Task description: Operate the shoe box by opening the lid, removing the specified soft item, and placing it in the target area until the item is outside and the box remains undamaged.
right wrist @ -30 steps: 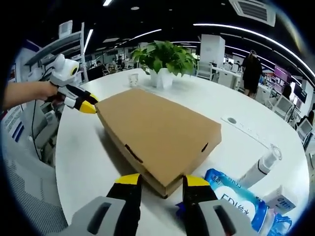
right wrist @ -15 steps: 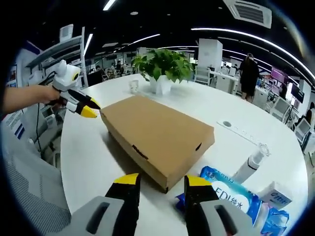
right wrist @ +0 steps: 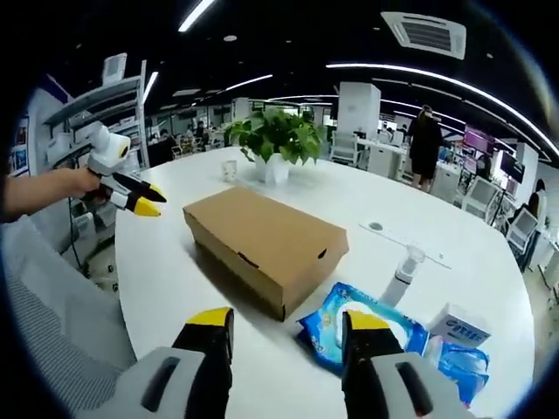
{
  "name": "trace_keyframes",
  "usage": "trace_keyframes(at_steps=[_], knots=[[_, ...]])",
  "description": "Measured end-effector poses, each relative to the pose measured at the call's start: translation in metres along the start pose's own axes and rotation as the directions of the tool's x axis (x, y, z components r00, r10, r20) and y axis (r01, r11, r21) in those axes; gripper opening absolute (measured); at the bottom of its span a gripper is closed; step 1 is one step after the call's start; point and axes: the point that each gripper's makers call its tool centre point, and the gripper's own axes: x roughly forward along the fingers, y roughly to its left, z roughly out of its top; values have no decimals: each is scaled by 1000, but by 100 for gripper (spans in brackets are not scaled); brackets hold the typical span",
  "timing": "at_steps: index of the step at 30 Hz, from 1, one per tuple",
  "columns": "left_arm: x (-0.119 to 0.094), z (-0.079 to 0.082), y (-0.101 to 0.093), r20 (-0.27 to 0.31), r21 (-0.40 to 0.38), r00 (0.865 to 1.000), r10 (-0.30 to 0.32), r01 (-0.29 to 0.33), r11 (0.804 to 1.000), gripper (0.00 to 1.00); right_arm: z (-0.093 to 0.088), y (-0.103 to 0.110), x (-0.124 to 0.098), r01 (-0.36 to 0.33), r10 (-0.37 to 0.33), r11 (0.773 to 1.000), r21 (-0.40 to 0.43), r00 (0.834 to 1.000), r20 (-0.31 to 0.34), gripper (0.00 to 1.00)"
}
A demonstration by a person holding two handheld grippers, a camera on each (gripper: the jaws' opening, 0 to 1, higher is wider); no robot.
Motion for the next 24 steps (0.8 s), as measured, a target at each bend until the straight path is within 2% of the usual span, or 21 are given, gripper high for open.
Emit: trace_keyframes(at_steps=[3,10,16,24], knots=[[-7,1,-19,18,-17,1000,-20,20,1000,43,-5,-1,-13,13,-13,1000,19,1000,5,51],[-24,5,-50,56,11,997,-50,50,999,47,-15,-8,-43,66,-66,997,46,998,12,58],[-42,8,-66,98,19,994,-47,45,999,53,-24,-15,-67,121,-122,992,46,992,12,63],[-61,-6,-81,104,33,994,-20,16,999,64,-39,-15,-99,158,-158,986,62,987,6,73]])
